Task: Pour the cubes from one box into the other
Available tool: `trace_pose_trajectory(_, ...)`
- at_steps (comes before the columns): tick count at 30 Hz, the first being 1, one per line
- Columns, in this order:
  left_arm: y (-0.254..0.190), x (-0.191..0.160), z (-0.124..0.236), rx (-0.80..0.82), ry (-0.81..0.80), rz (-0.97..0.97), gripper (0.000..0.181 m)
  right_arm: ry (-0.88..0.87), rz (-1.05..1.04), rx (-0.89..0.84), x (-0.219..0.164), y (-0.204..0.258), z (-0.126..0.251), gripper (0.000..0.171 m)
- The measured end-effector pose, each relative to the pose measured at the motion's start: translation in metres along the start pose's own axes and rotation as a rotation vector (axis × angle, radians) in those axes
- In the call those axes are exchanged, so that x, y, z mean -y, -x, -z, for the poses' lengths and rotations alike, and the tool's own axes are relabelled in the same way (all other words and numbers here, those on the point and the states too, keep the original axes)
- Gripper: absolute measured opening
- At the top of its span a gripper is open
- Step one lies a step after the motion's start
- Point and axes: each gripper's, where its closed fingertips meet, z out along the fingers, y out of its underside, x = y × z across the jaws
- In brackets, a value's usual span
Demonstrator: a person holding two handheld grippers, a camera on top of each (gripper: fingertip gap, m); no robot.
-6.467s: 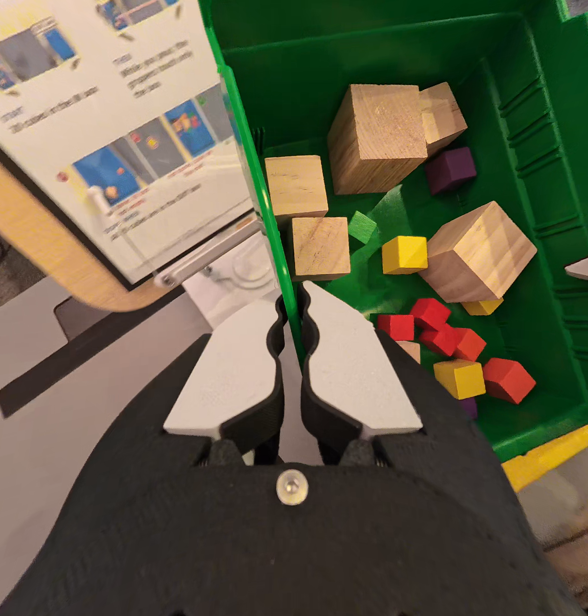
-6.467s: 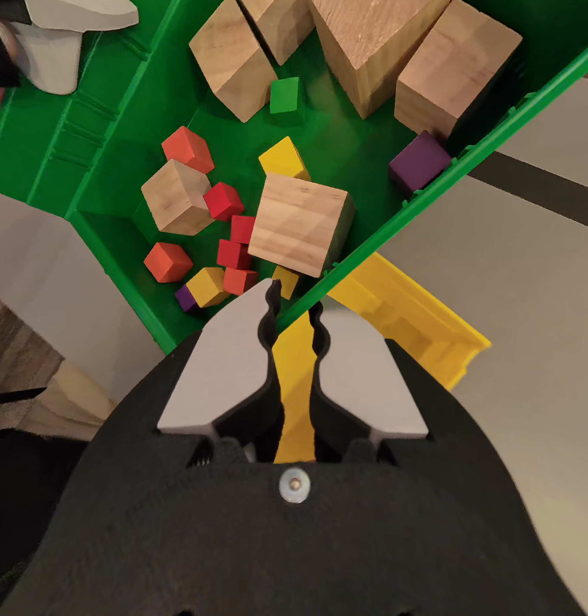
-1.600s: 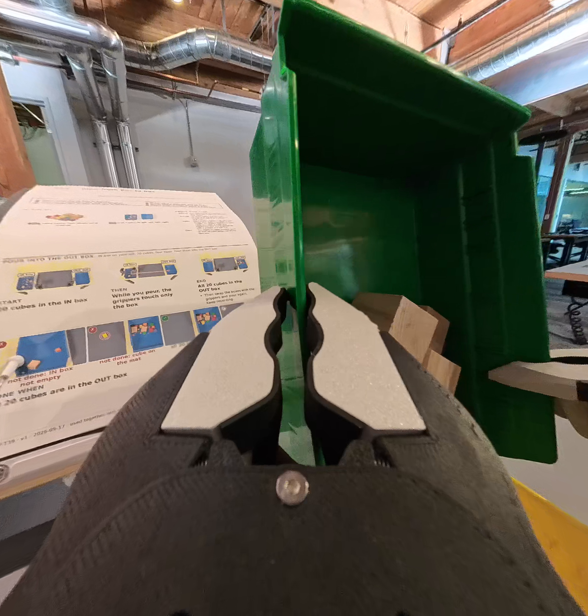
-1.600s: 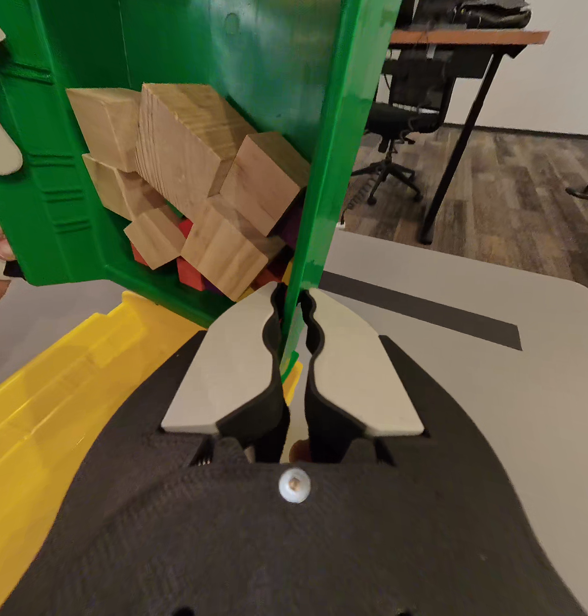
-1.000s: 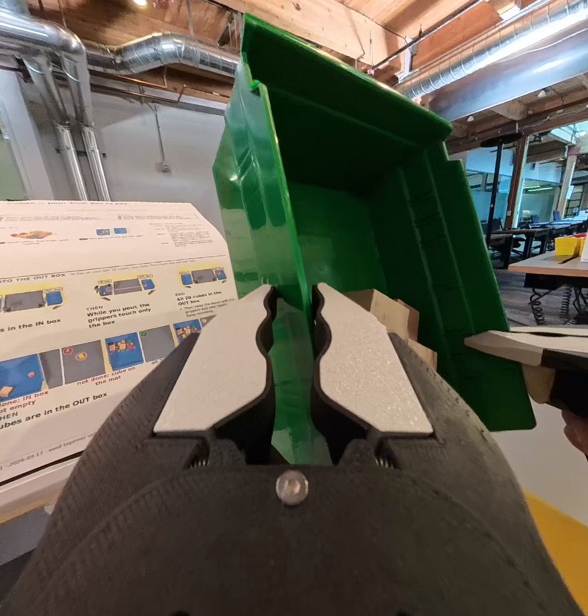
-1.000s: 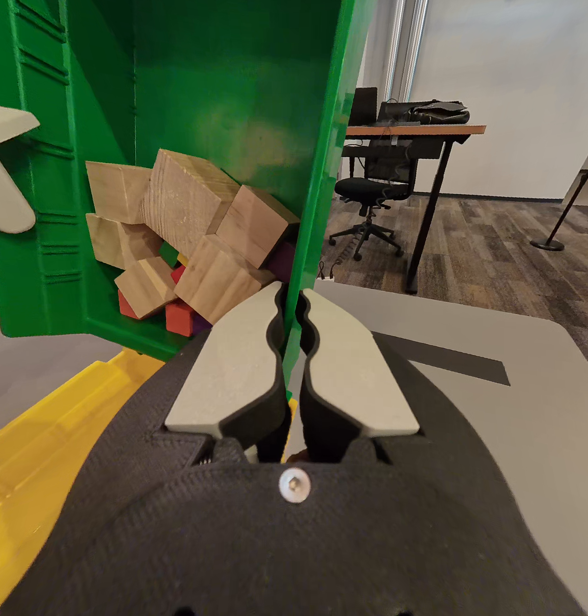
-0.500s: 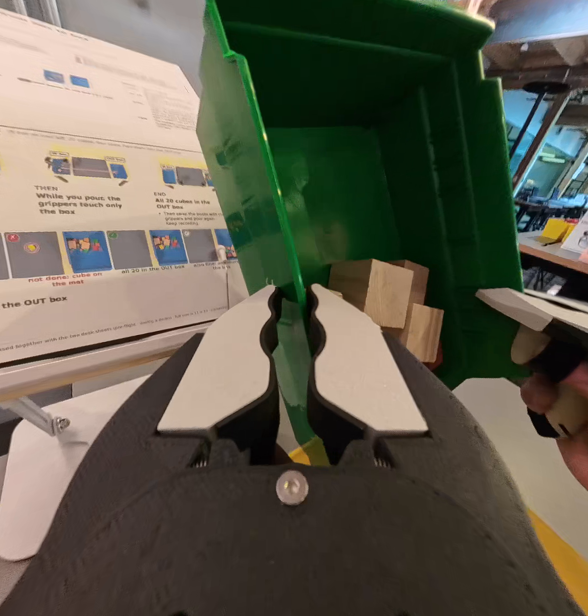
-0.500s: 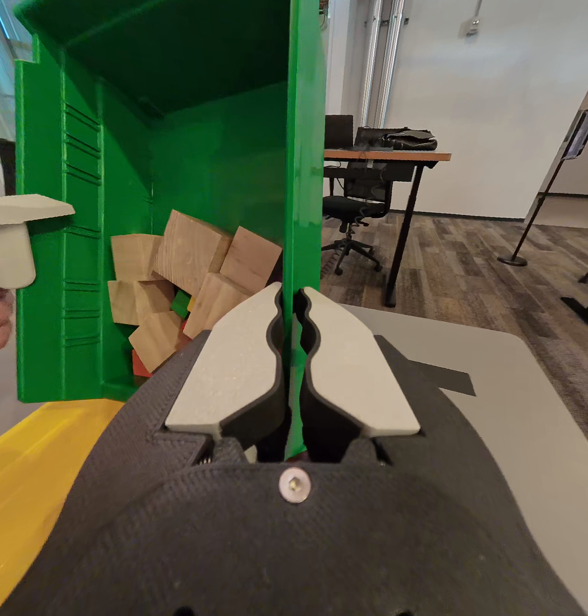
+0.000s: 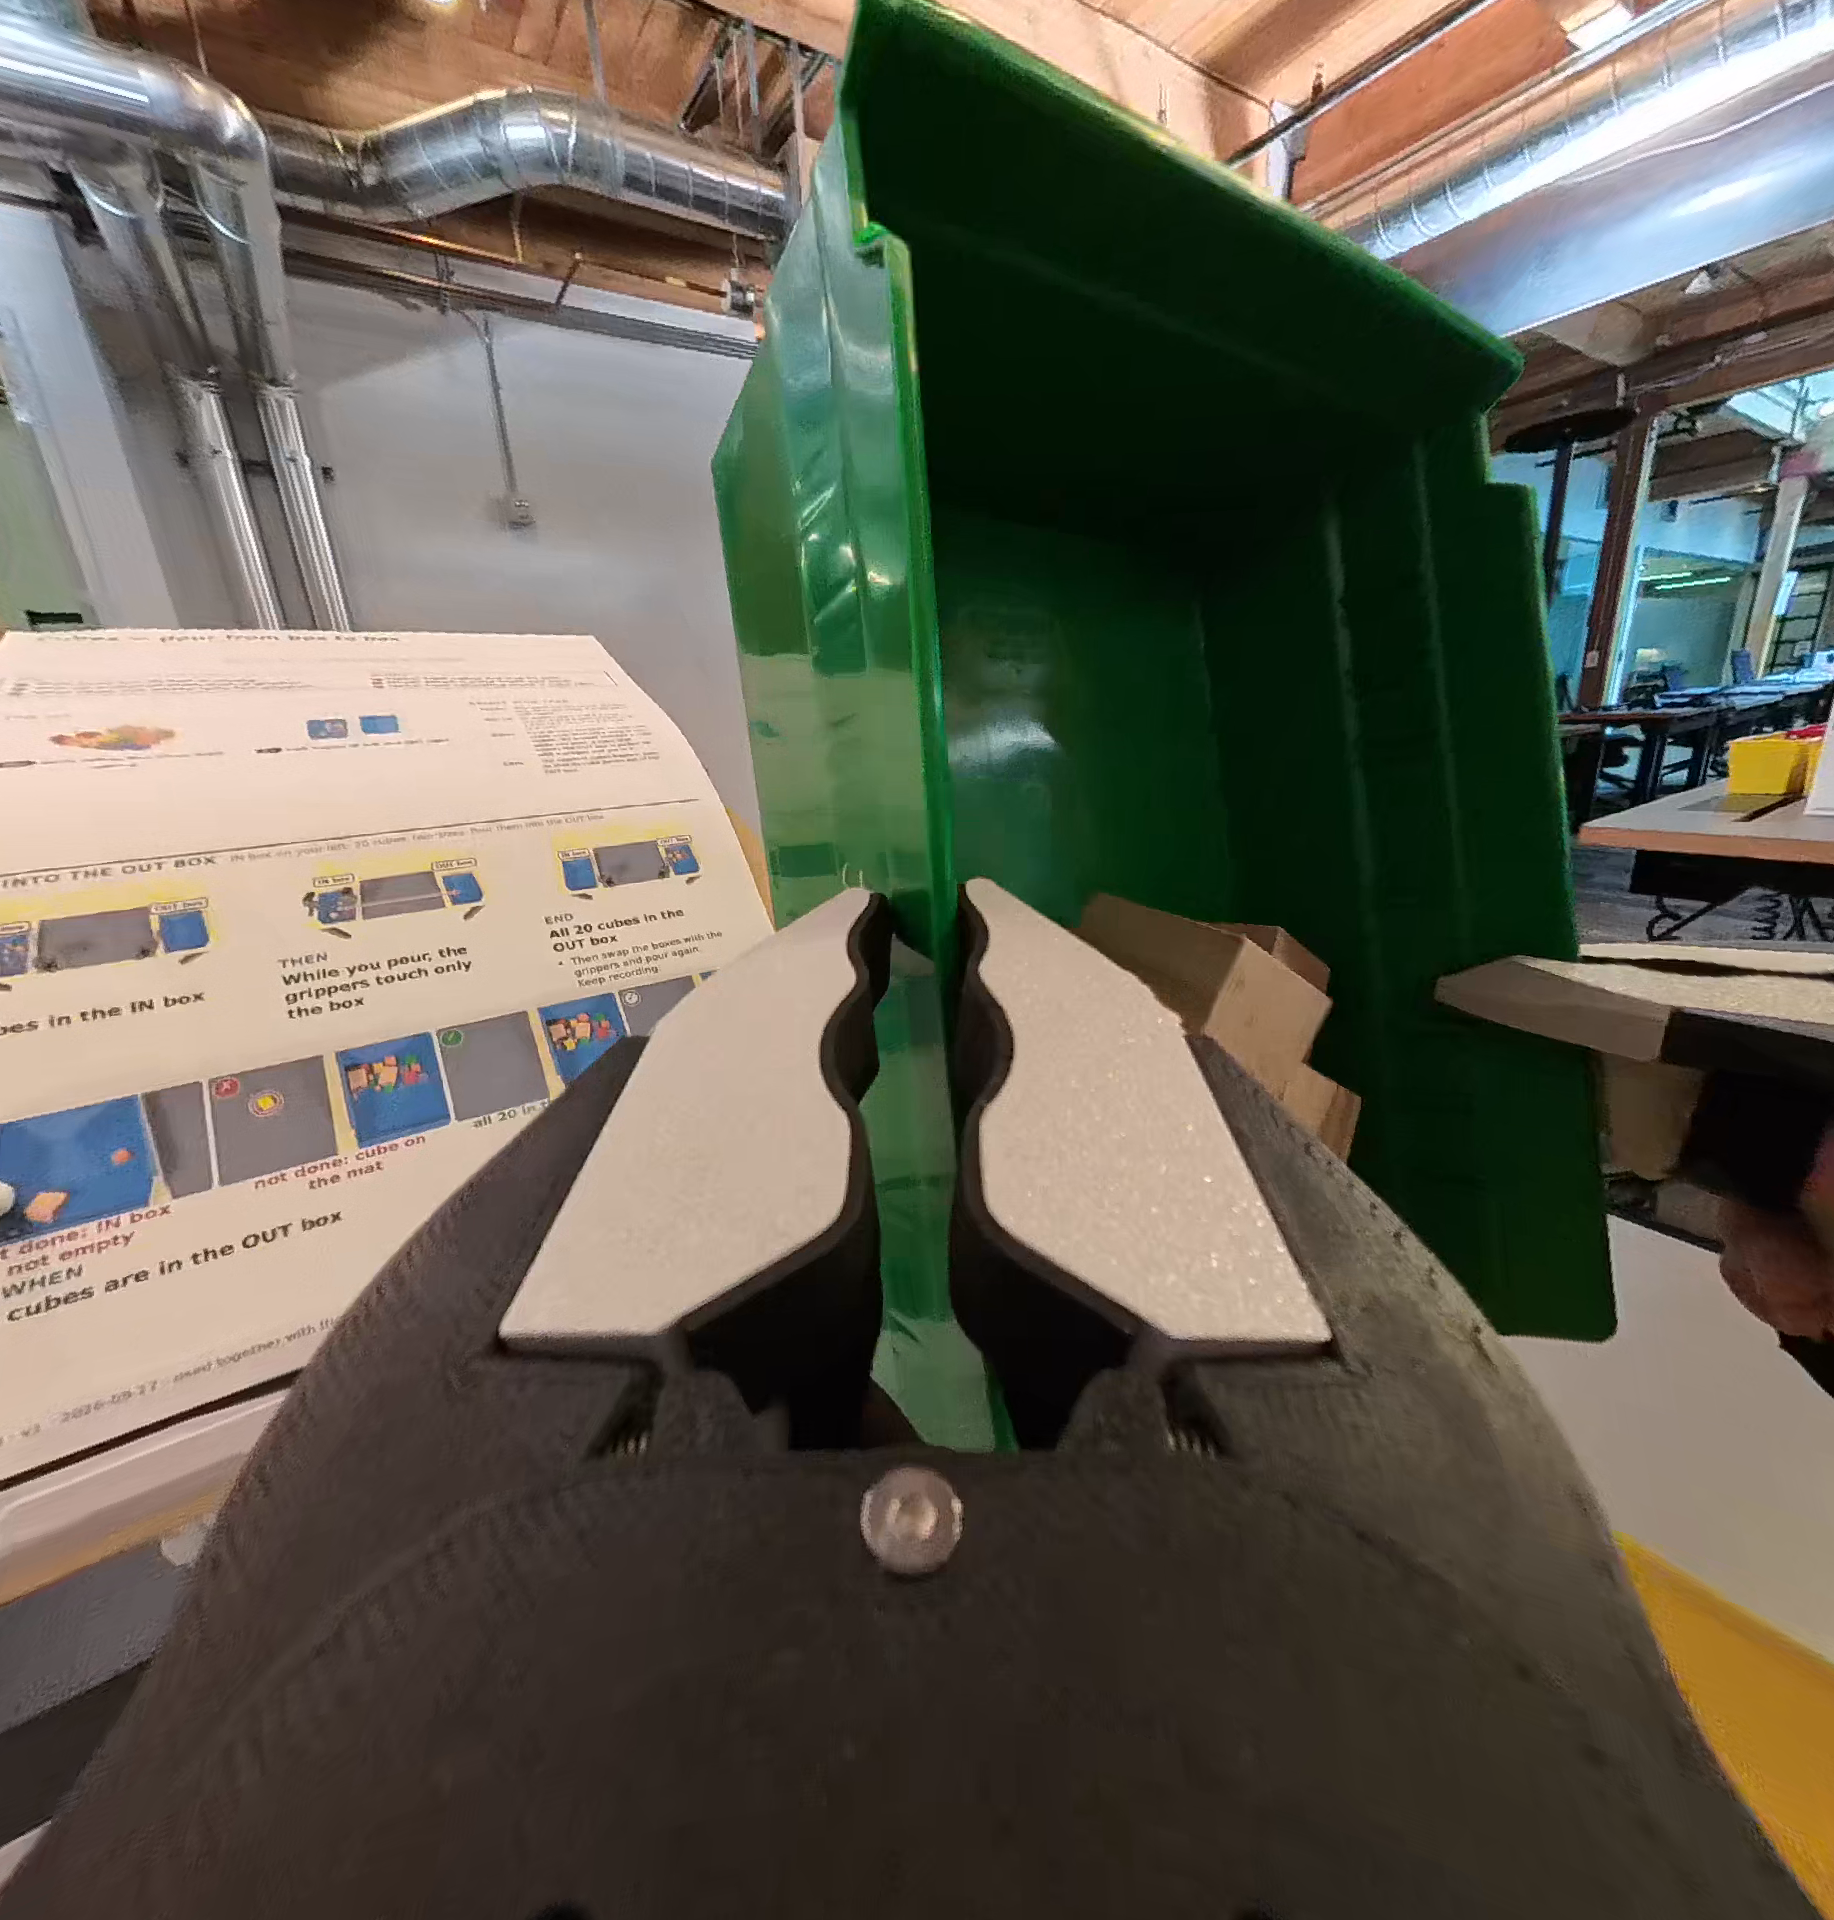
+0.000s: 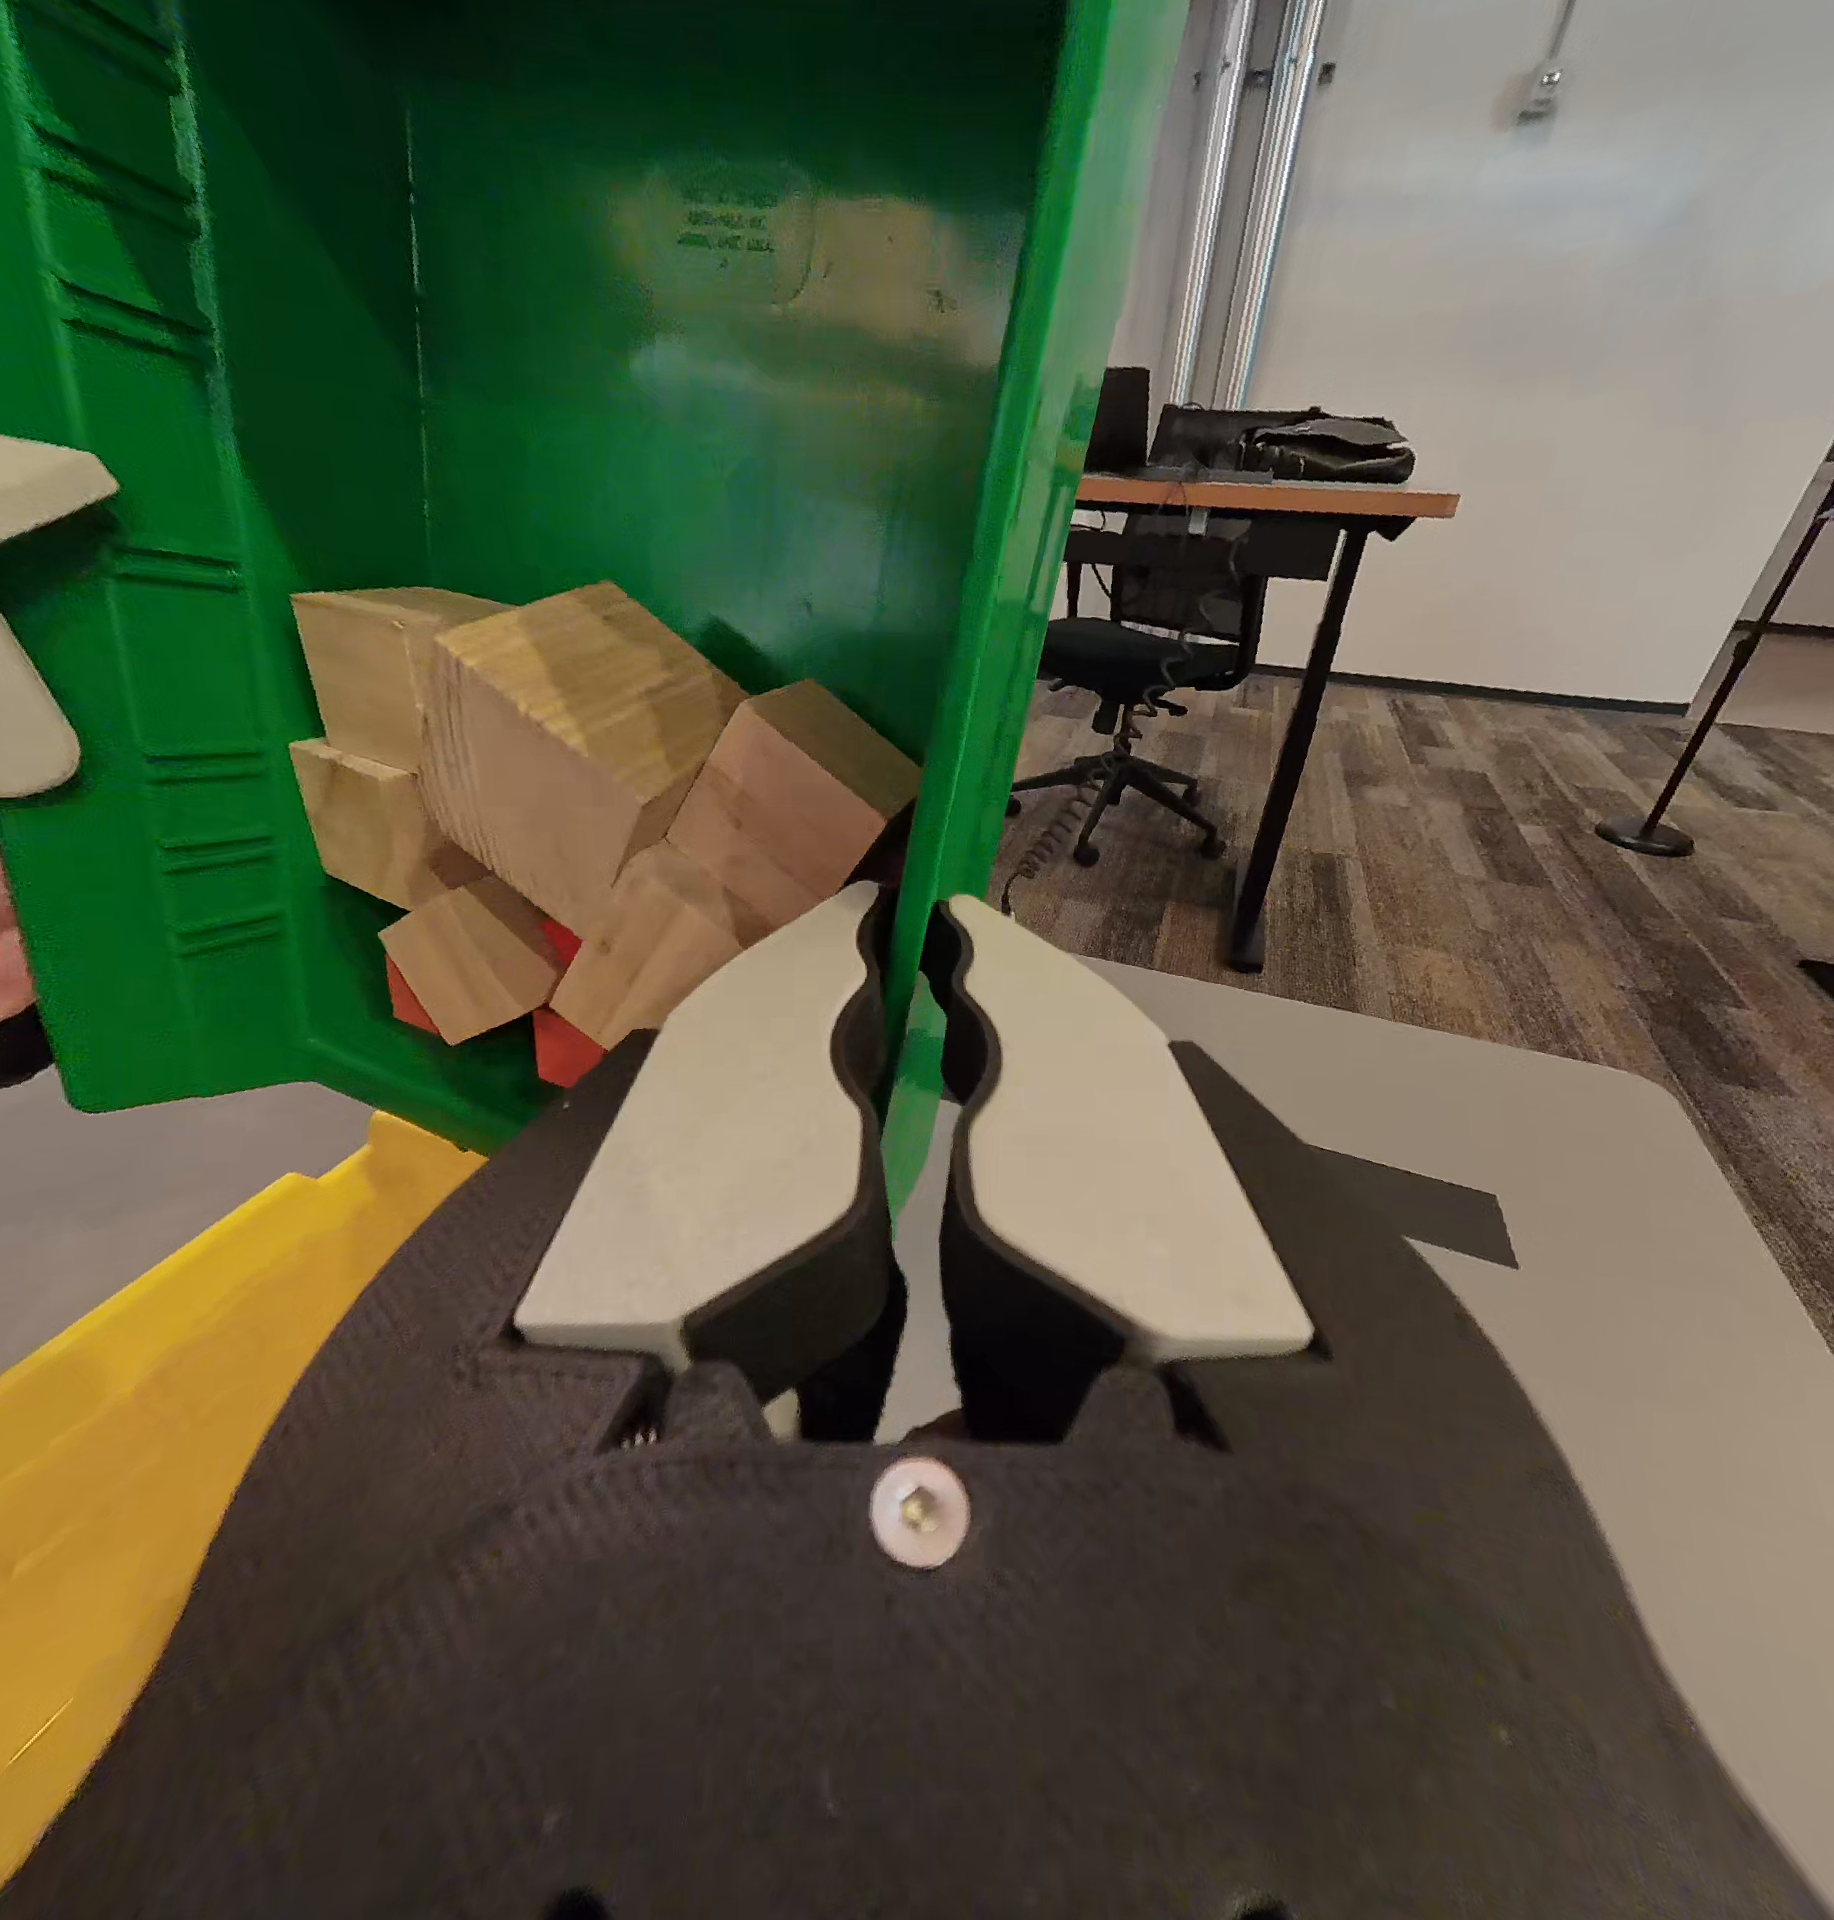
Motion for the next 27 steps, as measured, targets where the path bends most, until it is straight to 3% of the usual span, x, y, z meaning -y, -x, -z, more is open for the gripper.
trace_pose_trajectory(27,0.001,-0.004,0.007,0.007,-0.067,-0.123,0.009,-0.079,0.035,0.052,0.008,0.01,-0.001,0.003)
